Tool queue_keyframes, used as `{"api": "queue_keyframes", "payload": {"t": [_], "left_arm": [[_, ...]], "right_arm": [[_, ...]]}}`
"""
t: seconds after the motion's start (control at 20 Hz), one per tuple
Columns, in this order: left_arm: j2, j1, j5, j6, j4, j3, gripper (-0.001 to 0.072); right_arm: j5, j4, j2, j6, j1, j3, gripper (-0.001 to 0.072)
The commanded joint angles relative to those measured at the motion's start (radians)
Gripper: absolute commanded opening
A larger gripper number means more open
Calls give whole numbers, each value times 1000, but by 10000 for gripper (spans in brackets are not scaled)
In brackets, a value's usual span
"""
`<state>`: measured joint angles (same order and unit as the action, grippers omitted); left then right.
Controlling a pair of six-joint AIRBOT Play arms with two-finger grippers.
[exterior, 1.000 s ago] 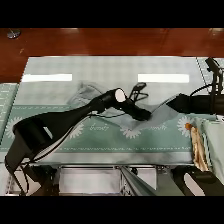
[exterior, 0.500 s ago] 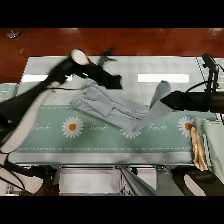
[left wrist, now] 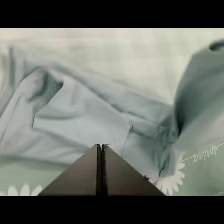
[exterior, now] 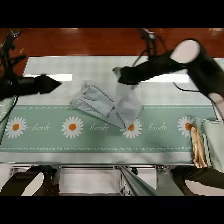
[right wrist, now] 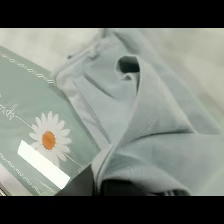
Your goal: Fold the shirts.
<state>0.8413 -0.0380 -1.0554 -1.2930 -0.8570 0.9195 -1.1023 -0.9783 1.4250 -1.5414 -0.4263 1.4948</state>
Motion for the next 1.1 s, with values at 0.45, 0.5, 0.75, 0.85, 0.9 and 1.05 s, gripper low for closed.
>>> {"api": "queue_keyframes", "payload": {"t": [0.45, 0.5, 0.75, 0.85, 0.9, 1.05], "left_arm": [[-173, -30, 167, -64, 5, -364, 17], [-158, -30, 188, -64, 5, -364, 16], [-100, -30, 211, -62, 3, -364, 17], [-98, -30, 211, -62, 0, -364, 16], [-98, -30, 209, -63, 0, -364, 16], [-98, -30, 209, -63, 0, -364, 16]], "right_arm": [[-130, 193, 652, -61, -199, 569, 631], [-172, 199, 644, -29, -177, 569, 631], [-394, 173, 443, 19, 122, 561, 630], [-446, 36, 277, 66, 253, 478, 630], [-435, -68, 174, 75, 303, 373, 630], [-132, -158, -160, 19, 403, -187, 630]]}}
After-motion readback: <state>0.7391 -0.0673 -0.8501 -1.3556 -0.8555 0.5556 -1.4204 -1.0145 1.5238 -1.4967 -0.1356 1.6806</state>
